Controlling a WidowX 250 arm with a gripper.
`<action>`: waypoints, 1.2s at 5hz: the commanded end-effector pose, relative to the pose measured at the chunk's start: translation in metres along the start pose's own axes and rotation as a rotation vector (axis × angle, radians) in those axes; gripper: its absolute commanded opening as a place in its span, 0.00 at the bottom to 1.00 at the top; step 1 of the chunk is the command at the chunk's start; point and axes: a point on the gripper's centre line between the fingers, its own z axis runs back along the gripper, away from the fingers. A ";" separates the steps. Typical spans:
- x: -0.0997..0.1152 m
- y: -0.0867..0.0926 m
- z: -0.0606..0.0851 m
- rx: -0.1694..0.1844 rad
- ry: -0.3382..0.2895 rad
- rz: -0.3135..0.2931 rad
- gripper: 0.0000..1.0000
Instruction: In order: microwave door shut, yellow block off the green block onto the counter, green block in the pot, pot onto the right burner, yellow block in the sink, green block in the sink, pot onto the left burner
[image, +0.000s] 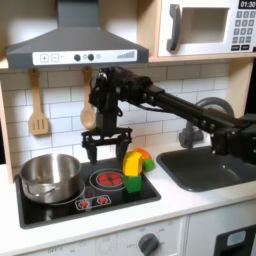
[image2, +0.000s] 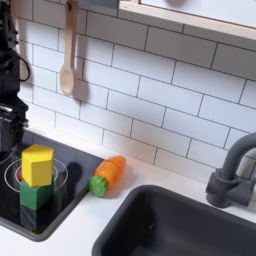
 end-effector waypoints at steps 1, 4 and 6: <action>-0.007 0.002 -0.006 -0.009 0.019 0.003 1.00; -0.004 -0.053 -0.014 -0.073 0.045 -0.171 1.00; -0.003 -0.064 -0.011 -0.084 0.036 -0.193 1.00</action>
